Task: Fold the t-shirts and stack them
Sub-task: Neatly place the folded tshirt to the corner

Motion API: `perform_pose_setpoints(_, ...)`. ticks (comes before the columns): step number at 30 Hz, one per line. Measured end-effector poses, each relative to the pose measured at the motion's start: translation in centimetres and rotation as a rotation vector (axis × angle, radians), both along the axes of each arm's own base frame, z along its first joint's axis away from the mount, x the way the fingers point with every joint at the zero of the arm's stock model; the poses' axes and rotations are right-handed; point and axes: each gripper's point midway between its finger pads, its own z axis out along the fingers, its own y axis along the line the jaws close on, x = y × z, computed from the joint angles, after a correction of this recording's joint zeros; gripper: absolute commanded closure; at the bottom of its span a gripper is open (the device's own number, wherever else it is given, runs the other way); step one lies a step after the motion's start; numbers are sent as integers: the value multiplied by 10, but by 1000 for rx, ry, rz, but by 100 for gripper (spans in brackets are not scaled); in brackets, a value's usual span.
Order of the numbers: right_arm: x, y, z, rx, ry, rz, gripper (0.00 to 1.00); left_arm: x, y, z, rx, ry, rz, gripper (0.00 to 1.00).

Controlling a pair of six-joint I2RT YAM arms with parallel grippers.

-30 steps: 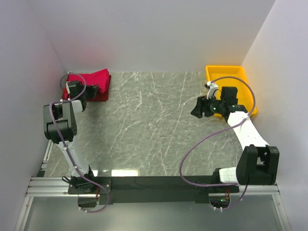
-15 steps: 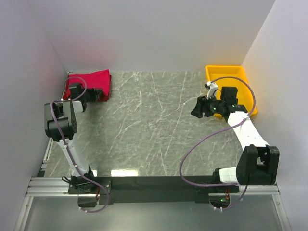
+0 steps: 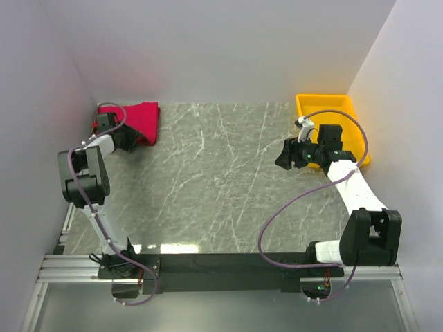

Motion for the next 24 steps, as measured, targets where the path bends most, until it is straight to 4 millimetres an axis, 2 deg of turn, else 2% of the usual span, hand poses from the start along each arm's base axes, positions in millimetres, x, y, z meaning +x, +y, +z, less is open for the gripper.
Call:
perform_pose_setpoints(4,0,1,1,5,-2,3,29,-15,26,33,129,-34,18,38)
perform_pose_setpoints(7,0,1,1,9,-6,7,29,-36,58,66,189,-104,96,36)
perform_pose_setpoints(10,0,3,1,16,-1,15,29,-58,96,77,207,-135,192,36)
perform_pose_setpoints(13,1,6,-2,29,15,36,29,-72,127,62,199,-115,265,37)
perform_pose_setpoints(15,3,9,-5,35,29,55,30,-79,138,45,174,-83,293,37)
perform_pose_setpoints(19,4,14,-10,37,51,79,30,-73,141,23,127,-70,298,38)
perform_pose_setpoints(24,4,18,-9,35,55,96,30,-61,139,7,73,-83,301,40)
